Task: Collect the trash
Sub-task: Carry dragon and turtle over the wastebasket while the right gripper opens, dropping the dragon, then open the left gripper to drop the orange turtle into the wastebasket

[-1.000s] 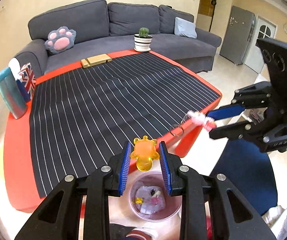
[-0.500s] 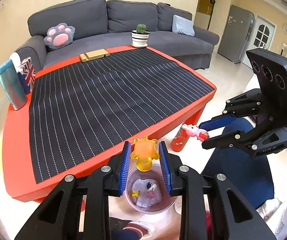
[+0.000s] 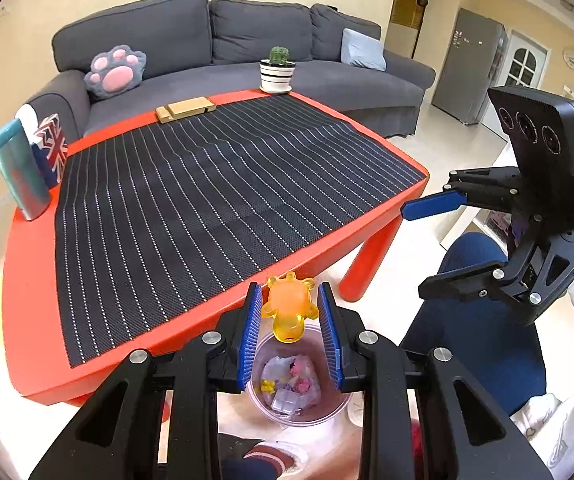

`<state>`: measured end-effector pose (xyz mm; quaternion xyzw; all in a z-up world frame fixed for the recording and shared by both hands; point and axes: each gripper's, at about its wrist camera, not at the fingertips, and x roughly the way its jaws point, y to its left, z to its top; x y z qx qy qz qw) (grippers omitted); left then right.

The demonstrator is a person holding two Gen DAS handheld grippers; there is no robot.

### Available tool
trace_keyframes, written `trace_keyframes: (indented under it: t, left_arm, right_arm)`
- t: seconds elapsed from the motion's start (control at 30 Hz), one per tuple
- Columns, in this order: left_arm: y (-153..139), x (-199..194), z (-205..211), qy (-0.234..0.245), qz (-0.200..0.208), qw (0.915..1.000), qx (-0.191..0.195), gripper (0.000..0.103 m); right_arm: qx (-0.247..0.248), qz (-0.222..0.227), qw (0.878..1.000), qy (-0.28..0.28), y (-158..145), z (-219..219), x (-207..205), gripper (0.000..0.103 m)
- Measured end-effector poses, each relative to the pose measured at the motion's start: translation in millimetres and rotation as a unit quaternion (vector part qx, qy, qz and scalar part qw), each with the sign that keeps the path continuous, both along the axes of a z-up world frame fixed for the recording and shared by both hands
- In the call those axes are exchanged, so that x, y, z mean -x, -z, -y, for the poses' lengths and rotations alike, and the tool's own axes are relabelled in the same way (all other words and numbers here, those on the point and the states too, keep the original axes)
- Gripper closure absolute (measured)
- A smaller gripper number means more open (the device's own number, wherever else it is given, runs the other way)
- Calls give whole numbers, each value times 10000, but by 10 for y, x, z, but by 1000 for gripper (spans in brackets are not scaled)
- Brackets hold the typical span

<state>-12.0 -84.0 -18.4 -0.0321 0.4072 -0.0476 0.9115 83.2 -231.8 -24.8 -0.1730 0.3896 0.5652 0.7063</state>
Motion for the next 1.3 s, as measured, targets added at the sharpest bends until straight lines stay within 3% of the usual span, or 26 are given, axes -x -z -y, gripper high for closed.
trace_keyframes:
  t: [0.53, 1.13, 1.2, 1.23, 1.27, 1.3]
  left_arm:
    - [40, -41, 38, 142, -37, 9999, 39, 75]
    - [61, -124, 179, 395, -97, 9992, -8, 73]
    - [68, -128, 174, 376, -81, 9993, 1, 59]
    - [69, -126, 152, 322, -36, 9995, 33, 35]
    - [65, -119, 134, 279, 19, 9996, 73, 18]
    - [59, -113, 110, 231, 72, 9996, 113, 14]
  right_arm:
    - [-5, 66, 9996, 285, -19, 111, -71, 9]
    - [-233, 41, 9978, 626, -95, 299, -214, 7]
    - [-243, 41, 9977, 634, -100, 300, -220, 7]
    - [-247, 39, 9977, 637, -101, 302, -223, 7]
    - [-247, 36, 9976, 641, -99, 302, -224, 7]
    - [-245, 35, 9976, 640, -98, 299, -220, 7]
